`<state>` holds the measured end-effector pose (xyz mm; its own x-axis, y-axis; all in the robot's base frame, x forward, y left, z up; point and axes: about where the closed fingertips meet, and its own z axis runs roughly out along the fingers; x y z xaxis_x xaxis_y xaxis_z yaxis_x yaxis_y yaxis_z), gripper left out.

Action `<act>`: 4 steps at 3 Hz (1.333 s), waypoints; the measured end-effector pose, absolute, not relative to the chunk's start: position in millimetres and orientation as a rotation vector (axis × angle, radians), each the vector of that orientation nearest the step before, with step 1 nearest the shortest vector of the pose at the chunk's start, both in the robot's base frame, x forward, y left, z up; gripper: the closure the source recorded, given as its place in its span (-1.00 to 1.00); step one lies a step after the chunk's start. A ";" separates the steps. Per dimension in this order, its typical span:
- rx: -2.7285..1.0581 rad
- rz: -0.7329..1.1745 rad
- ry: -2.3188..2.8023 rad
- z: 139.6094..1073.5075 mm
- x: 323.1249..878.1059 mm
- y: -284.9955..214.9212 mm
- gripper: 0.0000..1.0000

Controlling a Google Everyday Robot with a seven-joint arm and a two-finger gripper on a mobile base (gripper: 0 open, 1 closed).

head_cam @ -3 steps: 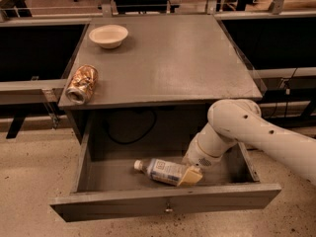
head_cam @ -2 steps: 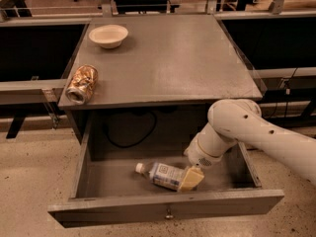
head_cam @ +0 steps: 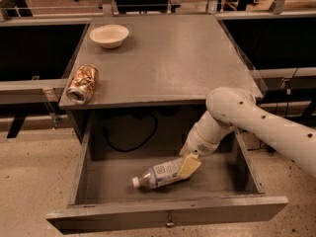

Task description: Place blue plastic bottle into top drawer

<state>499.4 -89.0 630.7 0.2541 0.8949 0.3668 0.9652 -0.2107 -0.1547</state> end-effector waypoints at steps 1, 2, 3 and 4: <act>-2.175 -0.332 -1.721 664.4 537.0 -97.8 0.28; -2.120 -0.454 -1.776 716.7 551.1 -100.6 0.28; -2.016 -0.556 -1.861 776.0 544.6 -101.2 -0.30; -1.972 -0.588 -1.903 797.9 538.1 -99.8 -0.76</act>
Offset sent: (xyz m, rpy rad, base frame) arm 0.0657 -0.0192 0.1651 0.1314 -0.2465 0.0999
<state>538.1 -99.8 797.9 0.0188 0.8582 0.5130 0.9980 -0.0474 0.0428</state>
